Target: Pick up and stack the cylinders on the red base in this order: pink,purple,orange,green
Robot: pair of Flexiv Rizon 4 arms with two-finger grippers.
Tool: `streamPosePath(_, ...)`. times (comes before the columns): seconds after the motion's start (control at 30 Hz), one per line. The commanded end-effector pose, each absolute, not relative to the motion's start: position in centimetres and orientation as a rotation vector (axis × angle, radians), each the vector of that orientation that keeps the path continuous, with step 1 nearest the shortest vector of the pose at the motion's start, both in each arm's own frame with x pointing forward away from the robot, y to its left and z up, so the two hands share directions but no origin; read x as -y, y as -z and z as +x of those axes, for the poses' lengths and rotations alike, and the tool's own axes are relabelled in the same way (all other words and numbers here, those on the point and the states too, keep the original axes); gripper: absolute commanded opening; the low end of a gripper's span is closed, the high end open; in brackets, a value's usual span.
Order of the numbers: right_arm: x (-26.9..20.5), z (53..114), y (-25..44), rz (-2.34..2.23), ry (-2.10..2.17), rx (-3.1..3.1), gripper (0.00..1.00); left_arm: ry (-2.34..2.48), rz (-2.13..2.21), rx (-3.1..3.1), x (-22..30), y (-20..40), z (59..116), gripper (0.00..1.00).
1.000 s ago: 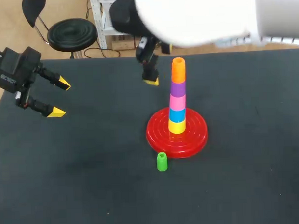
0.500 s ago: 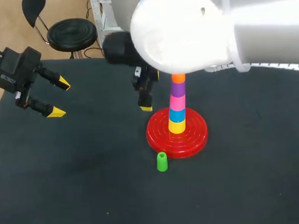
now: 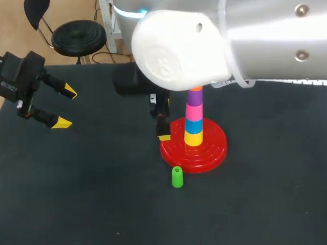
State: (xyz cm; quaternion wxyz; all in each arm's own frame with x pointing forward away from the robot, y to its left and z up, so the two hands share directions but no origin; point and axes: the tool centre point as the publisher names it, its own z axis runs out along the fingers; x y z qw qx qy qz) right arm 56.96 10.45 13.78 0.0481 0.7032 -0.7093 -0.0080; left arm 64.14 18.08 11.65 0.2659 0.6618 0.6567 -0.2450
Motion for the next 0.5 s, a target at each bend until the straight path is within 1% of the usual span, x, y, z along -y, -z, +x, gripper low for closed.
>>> streamPosePath(0.03, -9.9, 56.0, -13.0, 2.173, 0.038, 2.156, 1.00, 0.660, 1.787, -1.772, -18.1, -11.6, 64.1, 1.00)
streamPosePath(0.5, -8.7, 53.7, -9.3, 2.307, 0.156, 2.006, 1.00, 0.660, 1.787, -1.772, -18.1, -11.6, 64.1, 1.00)
